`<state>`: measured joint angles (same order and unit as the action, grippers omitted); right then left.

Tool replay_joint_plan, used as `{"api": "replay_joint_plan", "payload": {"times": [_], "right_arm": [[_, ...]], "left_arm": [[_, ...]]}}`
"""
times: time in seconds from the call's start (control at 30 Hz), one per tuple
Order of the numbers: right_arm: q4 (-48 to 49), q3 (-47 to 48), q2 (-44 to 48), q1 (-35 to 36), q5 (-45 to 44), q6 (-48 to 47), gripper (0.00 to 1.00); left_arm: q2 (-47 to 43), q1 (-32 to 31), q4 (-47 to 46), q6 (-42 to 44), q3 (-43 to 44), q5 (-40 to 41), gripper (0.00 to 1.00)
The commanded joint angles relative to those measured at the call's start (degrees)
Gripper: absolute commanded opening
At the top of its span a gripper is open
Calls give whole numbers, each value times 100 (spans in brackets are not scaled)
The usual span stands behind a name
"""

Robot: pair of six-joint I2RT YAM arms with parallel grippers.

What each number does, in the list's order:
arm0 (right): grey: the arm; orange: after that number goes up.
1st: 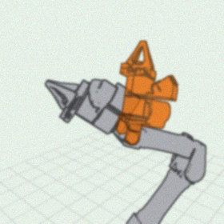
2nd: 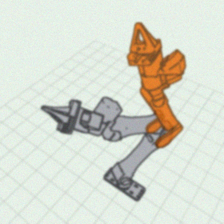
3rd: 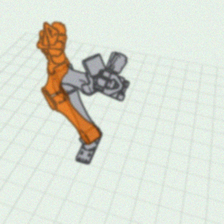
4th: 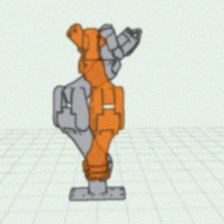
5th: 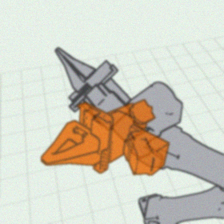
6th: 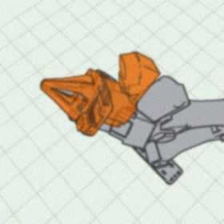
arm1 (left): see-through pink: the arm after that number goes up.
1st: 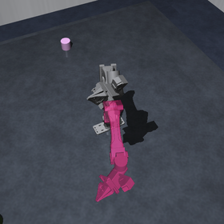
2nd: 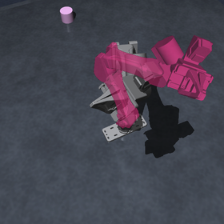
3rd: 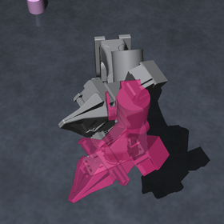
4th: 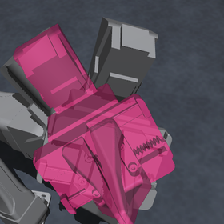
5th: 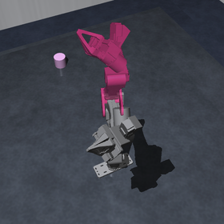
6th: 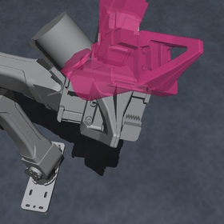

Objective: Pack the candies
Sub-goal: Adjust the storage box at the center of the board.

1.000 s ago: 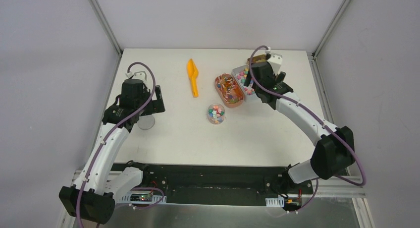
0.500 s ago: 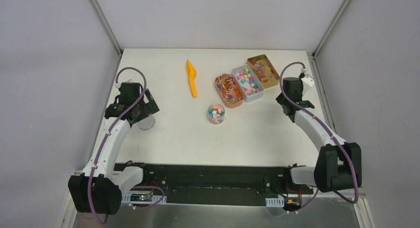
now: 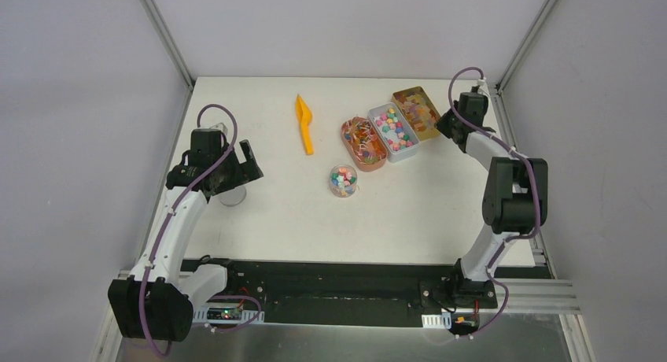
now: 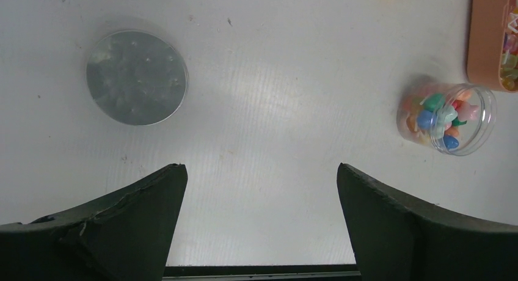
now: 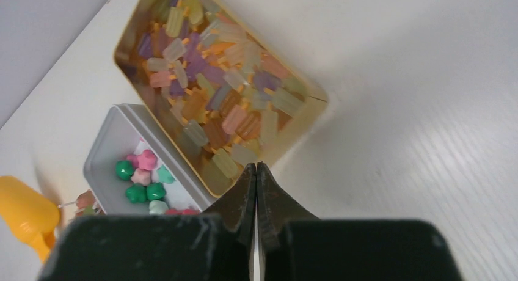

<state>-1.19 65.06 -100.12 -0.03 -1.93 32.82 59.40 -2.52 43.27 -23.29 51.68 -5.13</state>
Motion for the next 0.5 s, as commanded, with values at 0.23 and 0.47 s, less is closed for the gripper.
{"api": "replay_joint_plan", "payload": {"times": [0.23,0.47], "right_arm": [[-411,1702,-1492,20,1712,-581,0],[-1282,1900,-1595,38,2458,-1856,0]], "left_arm": [[-439,21,-287,296,-22,-179,97],[-403,23,-302,316,0,-226,97]]}}
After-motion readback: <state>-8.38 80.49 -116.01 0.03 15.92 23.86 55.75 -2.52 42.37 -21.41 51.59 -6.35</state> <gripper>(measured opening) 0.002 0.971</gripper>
